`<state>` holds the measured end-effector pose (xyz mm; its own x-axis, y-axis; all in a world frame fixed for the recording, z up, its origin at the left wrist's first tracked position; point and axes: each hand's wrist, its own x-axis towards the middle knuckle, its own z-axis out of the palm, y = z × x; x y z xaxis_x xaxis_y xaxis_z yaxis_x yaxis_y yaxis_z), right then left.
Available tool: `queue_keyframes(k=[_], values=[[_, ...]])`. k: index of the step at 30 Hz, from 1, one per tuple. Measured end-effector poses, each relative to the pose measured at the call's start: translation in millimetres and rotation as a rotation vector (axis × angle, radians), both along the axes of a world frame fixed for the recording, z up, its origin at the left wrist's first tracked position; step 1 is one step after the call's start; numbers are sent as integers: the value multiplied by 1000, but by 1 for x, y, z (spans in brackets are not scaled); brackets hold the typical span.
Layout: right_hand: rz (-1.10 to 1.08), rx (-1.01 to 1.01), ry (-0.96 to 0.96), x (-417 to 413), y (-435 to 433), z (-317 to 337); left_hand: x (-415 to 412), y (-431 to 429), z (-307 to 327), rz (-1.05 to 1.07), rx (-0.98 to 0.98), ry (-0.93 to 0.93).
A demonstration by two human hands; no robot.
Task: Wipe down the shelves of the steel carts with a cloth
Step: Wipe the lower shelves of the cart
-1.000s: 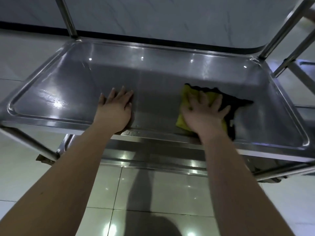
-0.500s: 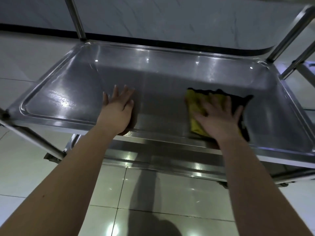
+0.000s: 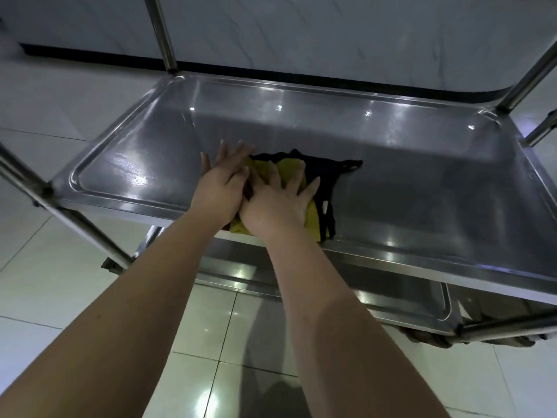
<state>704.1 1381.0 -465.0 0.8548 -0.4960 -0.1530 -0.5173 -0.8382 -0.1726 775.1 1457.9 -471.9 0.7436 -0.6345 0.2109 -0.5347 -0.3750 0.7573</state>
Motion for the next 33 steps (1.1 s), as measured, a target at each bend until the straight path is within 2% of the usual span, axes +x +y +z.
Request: queue_keyframes(k=[2,4,8,10,15,20,24,26,30,33], values=[[-32,131,-105,0,-9,5,-4,0,12,-43,75,-12],[-123,192,-243,-14,-39,9,-11,-10,21,-85,235,-47],[-183,172,-206,-42,-93,-1,-48,-57,9,-40,688,-291],[-184,140,-204,-48,-97,-11,-60,-69,0,6,800,-319],[-170,39,-136,-45,-97,-18,-3,-48,0,36,794,-341],[-132,-80,-38,-38,-95,-22,77,10,7,236,845,-184],[-133,-108,-18,-37,-89,-23,79,15,7,271,870,-157],[-140,-106,-6,-38,-86,-24,60,-8,5,195,844,-210],[-154,-97,-60,-41,-86,-26,6,-76,-3,-97,729,-341],[-172,-83,-107,-46,-89,-27,5,-89,-4,-151,707,-344]])
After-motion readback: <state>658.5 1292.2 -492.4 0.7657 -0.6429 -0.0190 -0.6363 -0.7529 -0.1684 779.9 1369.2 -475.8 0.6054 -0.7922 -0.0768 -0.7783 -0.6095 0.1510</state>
